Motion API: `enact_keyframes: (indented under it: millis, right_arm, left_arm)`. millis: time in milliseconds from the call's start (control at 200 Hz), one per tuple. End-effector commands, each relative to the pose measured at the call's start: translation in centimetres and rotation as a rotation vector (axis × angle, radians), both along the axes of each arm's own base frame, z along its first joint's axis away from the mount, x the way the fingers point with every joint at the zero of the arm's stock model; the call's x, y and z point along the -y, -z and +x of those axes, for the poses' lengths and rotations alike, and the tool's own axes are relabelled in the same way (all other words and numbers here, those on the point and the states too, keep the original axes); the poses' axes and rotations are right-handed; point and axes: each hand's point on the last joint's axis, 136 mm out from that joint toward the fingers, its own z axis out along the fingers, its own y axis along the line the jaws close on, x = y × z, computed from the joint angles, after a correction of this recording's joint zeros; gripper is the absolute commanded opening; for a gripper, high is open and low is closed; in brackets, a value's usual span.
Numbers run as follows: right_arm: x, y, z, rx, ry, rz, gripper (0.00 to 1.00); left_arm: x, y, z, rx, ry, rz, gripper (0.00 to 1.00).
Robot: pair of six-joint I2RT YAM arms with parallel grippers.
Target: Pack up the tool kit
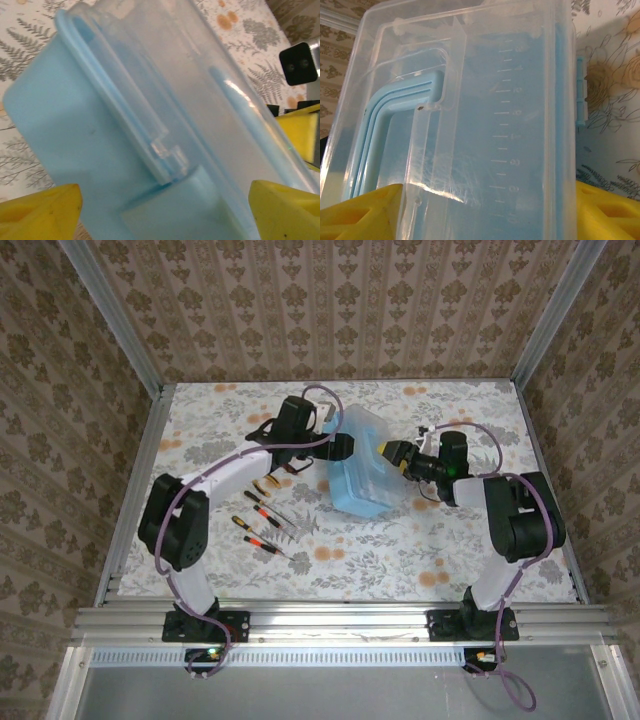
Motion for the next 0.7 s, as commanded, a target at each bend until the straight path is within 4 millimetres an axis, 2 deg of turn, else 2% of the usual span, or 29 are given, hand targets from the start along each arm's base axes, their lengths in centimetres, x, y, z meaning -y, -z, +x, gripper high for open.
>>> enact_keyframes:
  millis: [0,330,565,615,695]
  right_arm:
    - [0.2,11.5,-7.9,-0.482,-0.005,-0.093,0.73]
    - [1.1,11.3,-7.6,-0.473,0.027,-0.16,0.81]
    - [2.2,9.9,-7.3,-0.431,0.061,-0.245,0.92]
    - [2.5,9.5,-7.2,-0.422,0.068,-0.259,1.0]
    - [2.9,9.0,-7.1,-0.413,0.081,-0.28,1.0]
  left_arm:
    - [-2.0,0.7,-0.3,0.007,-0.022,0.085,0.88]
    - [-3.6,2.3,-1.2,-0.016,-0.041,0.134,0.89]
    - [-2.3,2.4,-0.8,-0.021,-0.023,0.122,0.89]
    - [-1.8,2.2,-0.8,-0.016,-0.015,0.122,0.89]
    - [-1.3,2.2,-0.7,-0.016,-0.005,0.122,0.89]
